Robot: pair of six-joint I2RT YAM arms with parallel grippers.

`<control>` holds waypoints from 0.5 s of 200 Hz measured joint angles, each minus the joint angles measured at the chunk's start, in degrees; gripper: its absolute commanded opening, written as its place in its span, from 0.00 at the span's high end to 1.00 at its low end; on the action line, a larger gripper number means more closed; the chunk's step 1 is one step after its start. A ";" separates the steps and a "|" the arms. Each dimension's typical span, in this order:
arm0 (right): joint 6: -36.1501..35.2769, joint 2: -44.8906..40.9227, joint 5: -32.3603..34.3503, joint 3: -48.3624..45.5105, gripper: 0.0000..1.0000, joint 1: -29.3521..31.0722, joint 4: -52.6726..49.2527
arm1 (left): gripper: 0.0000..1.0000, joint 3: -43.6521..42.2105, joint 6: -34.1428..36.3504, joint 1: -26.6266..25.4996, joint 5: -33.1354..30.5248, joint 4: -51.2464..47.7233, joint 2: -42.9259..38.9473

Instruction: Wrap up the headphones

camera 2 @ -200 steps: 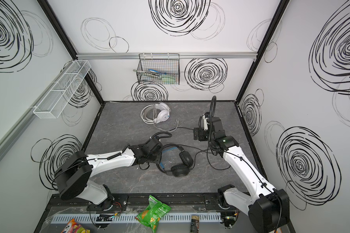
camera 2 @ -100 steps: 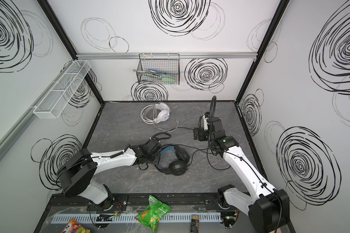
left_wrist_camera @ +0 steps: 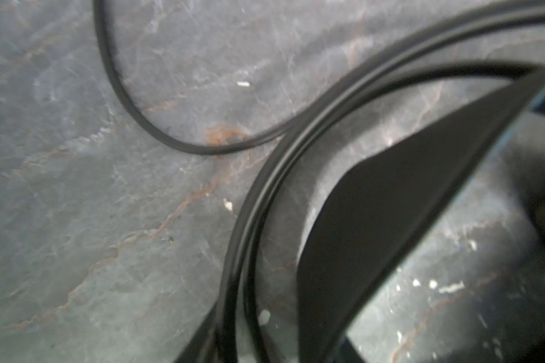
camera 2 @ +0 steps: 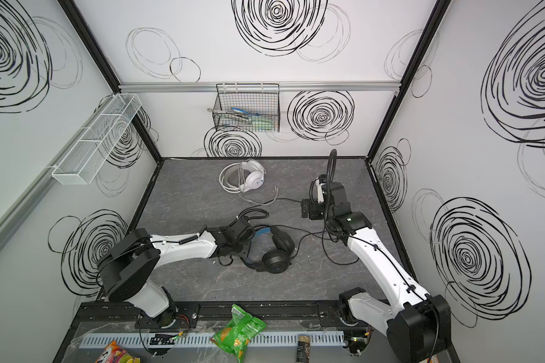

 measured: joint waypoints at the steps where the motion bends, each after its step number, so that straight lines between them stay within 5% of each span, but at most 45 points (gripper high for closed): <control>1: 0.00 0.00 0.00 0.00 0.03 0.00 -0.02 | 0.67 0.02 -0.04 -0.04 -0.11 0.00 0.04; 100: -0.02 0.00 -0.02 0.07 0.03 0.28 0.00 | 0.99 0.66 -2.38 -0.46 -3.80 1.36 0.96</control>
